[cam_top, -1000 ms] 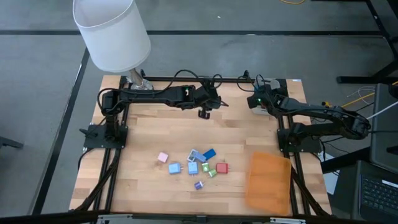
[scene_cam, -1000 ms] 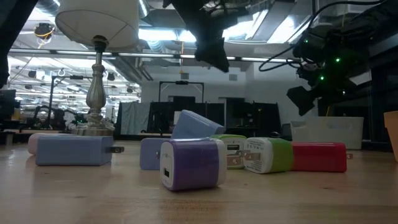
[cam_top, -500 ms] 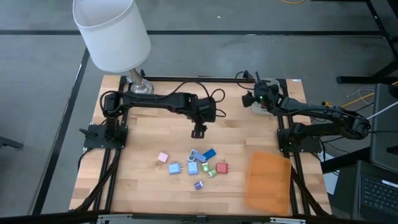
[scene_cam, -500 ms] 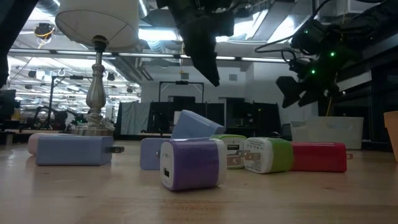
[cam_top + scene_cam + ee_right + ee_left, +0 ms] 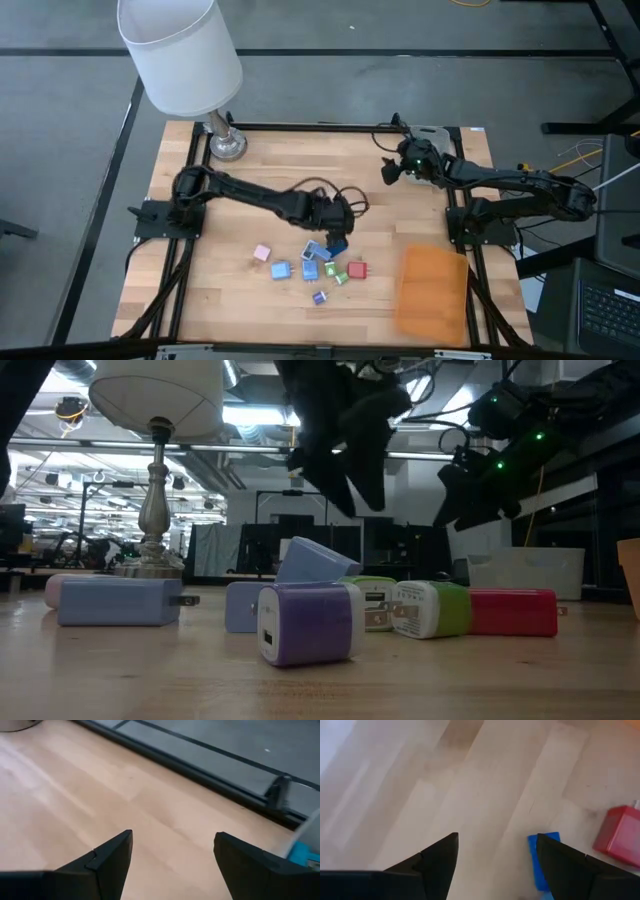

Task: Pick & Place Office items
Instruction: Put the blue digital clock into the gray bin

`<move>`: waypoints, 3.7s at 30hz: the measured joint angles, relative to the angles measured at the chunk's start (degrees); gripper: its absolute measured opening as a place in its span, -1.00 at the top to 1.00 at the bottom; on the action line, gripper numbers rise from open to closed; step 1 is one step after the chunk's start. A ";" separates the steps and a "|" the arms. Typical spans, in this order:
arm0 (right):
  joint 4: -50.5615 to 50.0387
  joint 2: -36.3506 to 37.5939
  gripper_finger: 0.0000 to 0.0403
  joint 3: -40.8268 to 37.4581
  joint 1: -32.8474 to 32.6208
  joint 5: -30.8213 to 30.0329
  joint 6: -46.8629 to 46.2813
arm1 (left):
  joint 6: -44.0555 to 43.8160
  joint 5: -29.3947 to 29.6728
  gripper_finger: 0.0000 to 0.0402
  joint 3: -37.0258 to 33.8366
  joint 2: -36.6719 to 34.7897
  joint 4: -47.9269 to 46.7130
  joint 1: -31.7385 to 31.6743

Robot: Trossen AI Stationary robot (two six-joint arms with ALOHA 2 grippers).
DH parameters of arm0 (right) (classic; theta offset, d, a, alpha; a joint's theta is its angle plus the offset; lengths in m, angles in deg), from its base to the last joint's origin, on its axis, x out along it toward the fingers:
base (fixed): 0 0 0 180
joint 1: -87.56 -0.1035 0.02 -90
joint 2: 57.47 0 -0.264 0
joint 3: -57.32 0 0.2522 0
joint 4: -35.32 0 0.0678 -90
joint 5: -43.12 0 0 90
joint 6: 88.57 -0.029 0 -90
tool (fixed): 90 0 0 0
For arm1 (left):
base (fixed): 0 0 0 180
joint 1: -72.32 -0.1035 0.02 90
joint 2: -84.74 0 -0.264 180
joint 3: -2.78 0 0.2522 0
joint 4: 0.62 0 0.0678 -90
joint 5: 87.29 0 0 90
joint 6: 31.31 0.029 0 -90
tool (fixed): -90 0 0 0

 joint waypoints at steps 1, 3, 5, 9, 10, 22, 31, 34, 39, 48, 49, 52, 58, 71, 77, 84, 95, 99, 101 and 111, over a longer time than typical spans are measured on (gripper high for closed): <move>0.00 0.00 -0.36 0.00 -0.38 0.46 0.25 | -2.47 1.04 -0.30 0.00 0.60 0.17 0.58; 0.02 0.00 -0.36 0.00 -1.01 1.29 1.09 | -5.98 2.71 -0.30 0.00 1.75 -0.94 1.56; 0.02 0.00 -0.36 0.00 -1.38 2.51 1.50 | -8.57 3.32 -0.30 0.00 2.98 -1.00 2.12; 0.02 0.00 -0.36 0.00 -1.75 4.68 3.32 | -11.91 2.57 -0.30 0.19 4.71 -1.03 2.29; 0.00 0.00 -0.36 0.00 -1.76 5.02 3.74 | -12.86 2.26 -0.30 0.18 4.93 -1.48 2.25; -0.61 -0.02 -0.36 0.00 -2.12 9.39 7.41 | -15.17 -2.60 -0.27 0.17 6.16 -0.94 2.53; -0.35 -0.02 -0.36 0.00 -2.08 9.37 9.01 | -15.84 -4.91 -0.27 0.62 6.92 1.89 3.34; -0.24 -0.02 -0.36 0.00 -2.08 9.33 9.01 | -15.43 -4.92 -0.27 0.83 7.85 2.62 3.95; -0.20 -0.02 -0.36 0.00 -2.08 9.18 8.95 | -13.50 -4.73 -0.27 0.86 9.24 1.87 4.61; -0.50 -0.04 -0.36 -0.02 -2.08 9.18 8.32 | -11.81 -6.12 -0.27 1.15 13.08 4.19 4.42; -0.67 -0.04 -0.36 -0.02 -2.08 9.18 8.31 | -11.88 -5.86 -0.27 1.18 13.26 4.13 4.46; -0.72 -0.04 -0.36 -0.02 -2.06 9.18 7.68 | -12.39 -6.50 -0.27 1.31 14.88 3.46 4.41; -0.78 -0.04 -0.36 -0.02 -2.08 9.18 7.70 | -12.48 -4.41 -0.09 1.26 14.92 2.15 4.48; 16.93 4.60 -0.36 -0.04 -4.76 14.11 14.48 | 3.73 0.81 0.25 0.81 8.37 9.26 -2.59; 21.44 10.77 -0.36 -0.04 -5.84 15.19 17.81 | 17.14 -2.76 0.25 0.84 7.32 19.55 -9.57; 18.27 19.75 -0.36 -0.04 -5.52 13.24 19.27 | 27.94 -11.69 0.25 0.81 7.38 30.67 -17.84; 9.05 31.77 -0.36 -0.04 -3.62 -3.70 20.31 | 39.63 -21.62 0.25 0.83 7.38 43.72 -26.84; 8.16 31.83 -0.36 -0.04 -2.94 -2.76 20.19 | 40.37 -28.38 0.25 0.91 7.34 51.30 -29.50; 8.07 31.45 -0.36 -0.04 -2.78 -2.24 19.86 | 40.96 -29.58 0.25 1.17 7.30 52.16 -30.43; 9.70 31.32 -0.36 -0.02 -2.44 1.25 19.46 | 43.79 -35.82 0.25 18.38 16.43 43.12 -31.98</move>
